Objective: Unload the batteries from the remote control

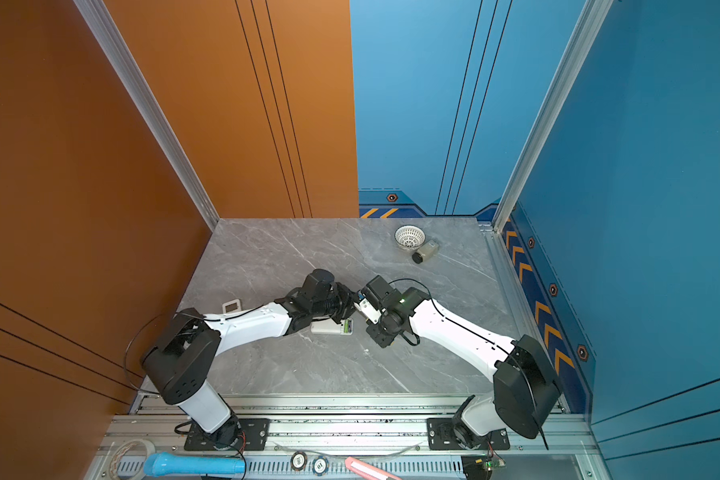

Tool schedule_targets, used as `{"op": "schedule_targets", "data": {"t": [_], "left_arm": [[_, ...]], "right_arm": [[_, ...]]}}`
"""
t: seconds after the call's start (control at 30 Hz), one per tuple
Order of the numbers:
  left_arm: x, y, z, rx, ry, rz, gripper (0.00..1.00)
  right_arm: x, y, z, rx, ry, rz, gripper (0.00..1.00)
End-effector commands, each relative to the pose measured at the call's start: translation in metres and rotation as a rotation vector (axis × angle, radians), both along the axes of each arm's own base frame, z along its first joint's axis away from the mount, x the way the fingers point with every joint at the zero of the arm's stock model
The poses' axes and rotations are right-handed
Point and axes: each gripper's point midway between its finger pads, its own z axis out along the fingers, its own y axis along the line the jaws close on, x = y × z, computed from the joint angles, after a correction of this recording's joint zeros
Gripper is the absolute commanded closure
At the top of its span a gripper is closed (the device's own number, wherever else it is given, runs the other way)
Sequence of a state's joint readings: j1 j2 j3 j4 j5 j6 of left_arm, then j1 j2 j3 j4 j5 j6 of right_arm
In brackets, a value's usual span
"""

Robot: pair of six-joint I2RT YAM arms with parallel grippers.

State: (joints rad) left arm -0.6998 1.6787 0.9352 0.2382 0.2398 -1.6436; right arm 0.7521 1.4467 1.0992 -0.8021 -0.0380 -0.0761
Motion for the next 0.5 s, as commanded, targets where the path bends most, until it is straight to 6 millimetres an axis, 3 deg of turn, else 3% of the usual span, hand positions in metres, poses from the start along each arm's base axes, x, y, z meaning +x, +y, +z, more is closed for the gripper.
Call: {"op": "schedule_targets", "data": {"t": [0.0,0.03,0.1,0.17,0.33,0.47], "left_arm": [[-0.001,-0.005,0.007,-0.049,0.011,0.002,1.0],[-0.001,-0.006,0.009,-0.068,0.02,0.003,1.0],[0.002,-0.006,0.015,-0.177,0.042,0.056,1.0],[0.01,-0.004,0.027,-0.359,0.066,0.154,1.0],[0.028,-0.002,0.062,-0.726,0.111,0.308,1.0],[0.033,-0.01,0.085,-0.804,0.1,0.289,1.0]], "right_arm": [[-0.001,-0.004,0.02,0.017,-0.023,-0.016,0.91],[0.002,-0.005,0.028,0.049,-0.03,-0.039,0.81],[0.011,-0.01,0.045,0.147,-0.031,-0.116,0.5],[0.026,-0.02,0.072,0.306,-0.066,-0.239,0.32],[0.057,-0.059,0.137,0.802,-0.176,-0.452,0.14],[0.059,-0.076,0.163,0.908,-0.205,-0.398,0.12]]}}
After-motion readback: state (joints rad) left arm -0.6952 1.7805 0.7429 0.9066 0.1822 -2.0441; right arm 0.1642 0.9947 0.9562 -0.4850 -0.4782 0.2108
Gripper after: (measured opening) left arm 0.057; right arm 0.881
